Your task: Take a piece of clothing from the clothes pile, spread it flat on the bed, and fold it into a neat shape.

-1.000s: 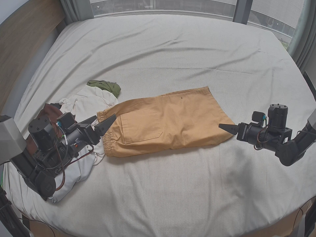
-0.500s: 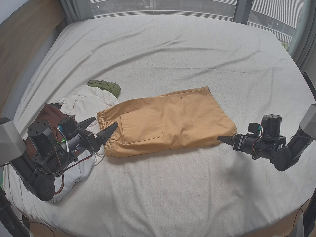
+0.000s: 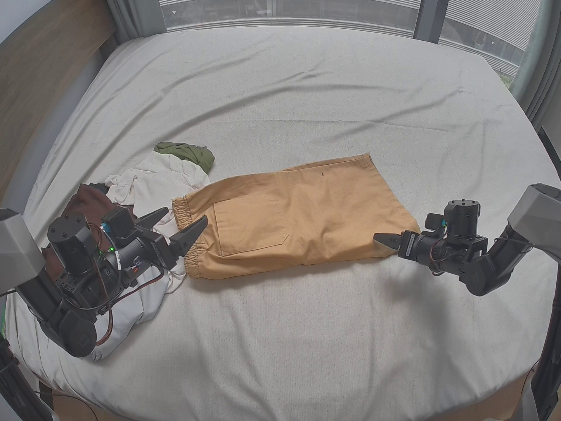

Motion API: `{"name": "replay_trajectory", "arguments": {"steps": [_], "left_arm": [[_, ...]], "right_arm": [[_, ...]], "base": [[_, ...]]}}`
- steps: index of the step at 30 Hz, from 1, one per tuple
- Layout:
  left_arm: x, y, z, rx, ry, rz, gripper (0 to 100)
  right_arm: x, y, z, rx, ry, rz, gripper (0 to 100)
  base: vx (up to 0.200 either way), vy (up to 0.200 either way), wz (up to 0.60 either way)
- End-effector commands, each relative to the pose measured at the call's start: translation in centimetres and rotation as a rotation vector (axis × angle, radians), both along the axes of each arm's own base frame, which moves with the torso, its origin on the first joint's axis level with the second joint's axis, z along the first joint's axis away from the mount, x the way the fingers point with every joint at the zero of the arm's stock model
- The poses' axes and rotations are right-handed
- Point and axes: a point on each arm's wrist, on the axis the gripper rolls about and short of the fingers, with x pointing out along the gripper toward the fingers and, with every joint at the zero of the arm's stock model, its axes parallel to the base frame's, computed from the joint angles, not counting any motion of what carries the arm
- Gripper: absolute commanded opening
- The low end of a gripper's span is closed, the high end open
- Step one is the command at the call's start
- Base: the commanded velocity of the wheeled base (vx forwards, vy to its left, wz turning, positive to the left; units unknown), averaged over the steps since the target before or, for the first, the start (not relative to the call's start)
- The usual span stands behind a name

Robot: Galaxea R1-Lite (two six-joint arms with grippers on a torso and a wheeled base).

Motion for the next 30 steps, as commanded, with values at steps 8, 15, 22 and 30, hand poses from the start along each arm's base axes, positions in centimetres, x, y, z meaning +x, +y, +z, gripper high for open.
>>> {"name": "replay_trajectory", "arguments": {"steps": [8, 15, 22, 30], "left_arm": [[0.0, 0.1, 0.0, -0.002, 0.001, 0.002, 100], [0.0, 0.1, 0.0, -0.002, 0.002, 0.002, 100], [0.0, 0.1, 0.0, -0.002, 0.002, 0.002, 100], [0.0, 0.1, 0.0, -0.002, 0.002, 0.002, 100]], "right_arm": [[1.8, 3.0, -0.5, 0.048, 0.017, 0.032, 100], [2.2, 3.3, -0.2, 0.055, 0.0, 0.037, 100], [2.2, 3.6, -0.5, 0.048, 0.002, 0.027, 100], [2.4, 3.9, -0.7, 0.04, -0.005, 0.011, 0]], "base": [[0.0, 0.0, 0.0], [0.0, 0.0, 0.0], [0.0, 0.0, 0.0], [0.0, 0.0, 0.0]]}}
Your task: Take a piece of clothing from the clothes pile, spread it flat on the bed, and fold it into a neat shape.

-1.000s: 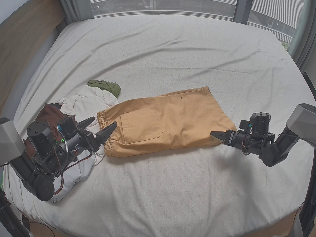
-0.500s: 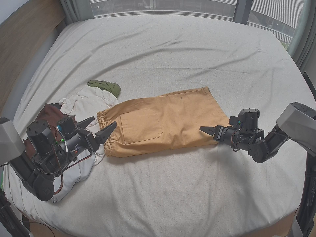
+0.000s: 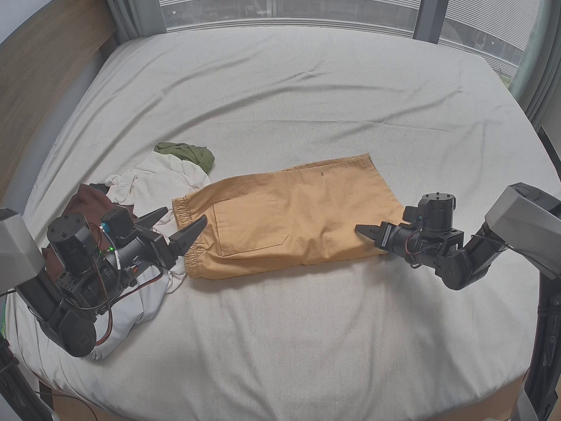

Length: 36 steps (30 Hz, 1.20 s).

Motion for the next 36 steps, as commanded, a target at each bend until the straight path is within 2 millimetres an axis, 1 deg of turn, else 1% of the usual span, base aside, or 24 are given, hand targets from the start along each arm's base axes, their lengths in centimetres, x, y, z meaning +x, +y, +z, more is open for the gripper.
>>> {"name": "replay_trajectory", "arguments": {"steps": [1, 5, 6, 11, 18, 25, 27, 28, 32, 33, 34, 36], "left_arm": [[0.0, 0.0, 0.0, 0.0, 0.002, 0.0, 100], [0.0, 0.0, -0.1, 0.001, 0.005, 0.0, 100], [0.0, 0.0, -0.1, 0.0, 0.003, 0.0, 100], [0.0, 0.0, -0.1, 0.001, 0.006, 0.002, 100], [0.0, 0.0, -0.2, 0.002, 0.009, 0.0, 100], [-0.1, 0.0, -0.4, 0.004, 0.016, 0.0, 100], [-0.1, 0.0, -0.4, 0.004, 0.016, 0.0, 100], [-0.1, -0.1, -0.4, 0.004, 0.016, -0.001, 100], [-0.2, -0.1, -0.5, 0.005, 0.021, -0.003, 100], [-0.2, -0.1, -0.5, 0.005, 0.021, -0.003, 100], [-0.2, -0.1, -0.5, 0.005, 0.021, -0.003, 100], [-0.2, -0.1, -0.5, 0.005, 0.022, -0.003, 100]], "right_arm": [[-0.1, 0.2, -0.2, -0.001, 0.005, 0.007, 0], [-0.7, 0.2, 0.4, -0.002, 0.001, 0.009, 0], [-1.3, 0.0, 0.9, -0.005, 0.0, 0.01, 0], [-3.1, 0.1, 1.6, -0.019, 0.011, 0.022, 0], [-5.3, -0.2, 2.0, -0.061, 0.02, 0.042, 0], [-7.8, -1.0, 1.9, -0.094, 0.061, 0.053, 0], [-7.9, -1.0, 1.8, -0.096, 0.065, 0.053, 0], [-8.9, -1.4, 1.5, -0.111, 0.087, 0.057, 0], [-10.4, -1.9, 1.0, -0.13, 0.124, 0.063, 0], [-10.5, -1.9, 1.0, -0.132, 0.128, 0.063, 0], [-11.2, -2.1, 0.8, -0.145, 0.141, 0.071, 0], [-12.1, -2.4, 0.4, -0.157, 0.163, 0.075, 0]], "base": [[0.0, 0.0, 0.0], [0.0, 0.0, 0.0], [0.0, 0.0, 0.0], [0.0, 0.0, 0.0], [0.0, 0.0, 0.0], [0.0, 0.0, 0.0], [0.0, 0.0, 0.0], [0.0, 0.0, 0.0], [0.0, 0.0, 0.0], [0.0, 0.0, 0.0], [0.0, 0.0, 0.0], [0.0, 0.0, 0.0]]}}
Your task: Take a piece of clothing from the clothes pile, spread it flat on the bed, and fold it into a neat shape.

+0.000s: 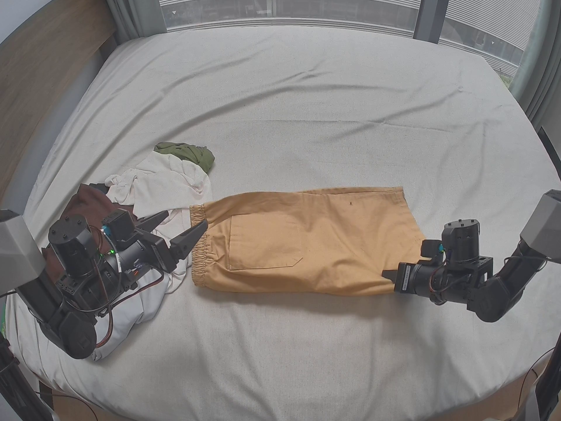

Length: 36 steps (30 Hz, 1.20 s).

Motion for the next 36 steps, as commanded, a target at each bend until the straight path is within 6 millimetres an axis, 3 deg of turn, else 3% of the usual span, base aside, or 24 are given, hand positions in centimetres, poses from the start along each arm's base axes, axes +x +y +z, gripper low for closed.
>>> {"name": "replay_trajectory", "arguments": {"steps": [1, 16, 28, 29, 32, 36], "left_arm": [[0.0, -0.1, -0.1, 0.001, 0.006, -0.003, 100], [-0.1, -0.1, -0.3, 0.002, 0.015, -0.004, 100], [-0.1, -0.1, -0.5, 0.003, 0.02, -0.006, 100], [-0.1, -0.1, -0.5, 0.003, 0.02, -0.006, 100], [-0.1, -0.1, -0.5, 0.003, 0.02, -0.006, 100], [-0.1, -0.1, -0.5, 0.003, 0.021, -0.004, 100]], "right_arm": [[-2.1, -0.6, 0.1, -0.019, 0.027, 0.008, 0], [-4.5, -1.4, -1.4, -0.061, 0.113, 0.02, 0], [-4.5, -1.6, -1.6, -0.066, 0.118, 0.009, 0], [-4.5, -1.5, -1.5, -0.063, 0.113, 0.005, 100], [-5.0, -1.6, -1.7, -0.076, 0.122, 0.006, 100], [-7.1, -1.7, -1.3, -0.091, 0.139, 0.031, 100]], "base": [[0.0, 0.0, 0.0], [0.0, 0.0, 0.0], [0.0, 0.0, 0.0], [0.0, 0.0, 0.0], [0.0, 0.0, 0.0], [0.0, 0.0, 0.0]]}}
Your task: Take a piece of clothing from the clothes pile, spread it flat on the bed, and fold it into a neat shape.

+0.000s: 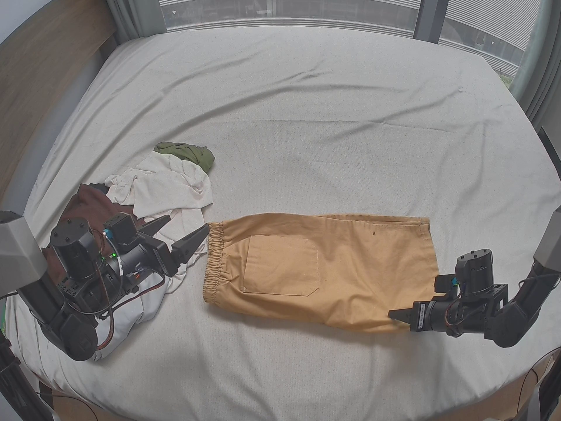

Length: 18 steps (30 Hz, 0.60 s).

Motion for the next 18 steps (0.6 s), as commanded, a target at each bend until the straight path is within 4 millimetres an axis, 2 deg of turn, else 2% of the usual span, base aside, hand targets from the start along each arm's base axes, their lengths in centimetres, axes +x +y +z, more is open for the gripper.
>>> {"name": "replay_trajectory", "arguments": {"steps": [1, 5, 7, 10, 14, 18], "left_arm": [[0.0, 0.0, -0.1, 0.0, 0.002, 0.001, 100], [0.0, 0.0, -0.1, 0.001, 0.005, 0.0, 100], [0.0, 0.0, -0.1, 0.001, 0.005, 0.0, 100], [0.2, 0.0, -0.6, 0.005, 0.021, 0.001, 100], [0.3, 0.1, -2.0, 0.017, 0.074, 0.0, 100], [0.5, -0.2, -2.8, -0.013, 0.121, -0.009, 100]], "right_arm": [[-2.3, -0.1, 0.4, -0.012, 0.018, 0.028, 100], [-4.6, 0.2, 0.1, -0.028, 0.058, 0.083, 100], [-5.2, 0.5, 0.0, -0.034, 0.071, 0.103, 100], [-6.7, 1.6, 0.0, -0.034, 0.078, 0.185, 100], [-7.3, 2.9, 1.2, 0.013, 0.026, 0.27, 100], [-6.3, 3.9, 3.6, 0.069, -0.092, 0.284, 100]], "base": [[0.0, 0.0, 0.0], [0.0, 0.0, 0.0], [0.0, 0.0, 0.0], [0.0, 0.0, 0.0], [0.0, 0.0, 0.0], [0.0, 0.0, 0.0]]}}
